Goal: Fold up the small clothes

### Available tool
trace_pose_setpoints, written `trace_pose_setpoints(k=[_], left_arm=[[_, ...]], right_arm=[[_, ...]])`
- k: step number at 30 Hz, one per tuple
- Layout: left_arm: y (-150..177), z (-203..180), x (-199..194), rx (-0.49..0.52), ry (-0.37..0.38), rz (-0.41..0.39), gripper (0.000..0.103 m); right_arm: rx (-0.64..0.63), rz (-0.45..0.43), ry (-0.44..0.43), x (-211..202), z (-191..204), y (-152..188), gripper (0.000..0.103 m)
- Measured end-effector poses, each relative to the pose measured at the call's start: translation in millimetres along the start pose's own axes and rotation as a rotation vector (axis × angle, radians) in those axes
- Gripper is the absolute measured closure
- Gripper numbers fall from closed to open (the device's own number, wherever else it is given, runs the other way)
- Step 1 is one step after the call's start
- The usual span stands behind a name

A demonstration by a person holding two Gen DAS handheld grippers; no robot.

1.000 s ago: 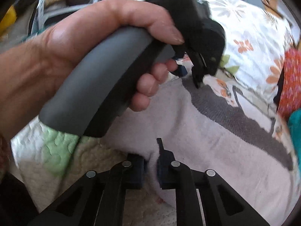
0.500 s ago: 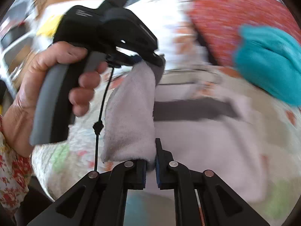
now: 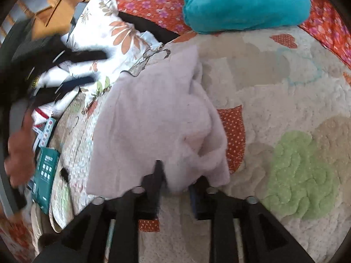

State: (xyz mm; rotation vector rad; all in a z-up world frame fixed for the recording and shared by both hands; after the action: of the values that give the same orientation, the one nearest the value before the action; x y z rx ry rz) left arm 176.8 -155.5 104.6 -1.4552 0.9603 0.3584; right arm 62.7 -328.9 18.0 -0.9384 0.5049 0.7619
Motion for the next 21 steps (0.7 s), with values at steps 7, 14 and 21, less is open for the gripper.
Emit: trace_pose_setpoints(k=[7, 14, 21], left_arm=[[56.6, 72.4, -12.7, -0.068, -0.1, 0.006, 0.041], [75.0, 111.4, 5.8, -0.191, -0.02, 0.021, 0.041], [66.5, 121.8, 4.9, -0.216, -0.004, -0.004, 0.041]], right_arm=[[0.082, -0.115, 0.018, -32.1, -12.8, -13.2, 0.065], [-0.038, -0.125, 0.107, -5.7, 0.4, -85.7, 0.044], [0.068, 0.034, 0.113, 108.4, -28.2, -156.3, 0.052]])
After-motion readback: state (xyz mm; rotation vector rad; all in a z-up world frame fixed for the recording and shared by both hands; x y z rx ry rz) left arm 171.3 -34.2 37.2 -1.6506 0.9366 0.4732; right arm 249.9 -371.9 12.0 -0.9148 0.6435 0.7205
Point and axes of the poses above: each gripper's, at about its wrist camera, not at the fingertips, and x roughly the way its jaws point, z to its left, y to its underside, the point moved 3 cm from there along x, roughly the way its jaws point, and after that the axes turned 6 degrees about -z, right-handed, at the moved point
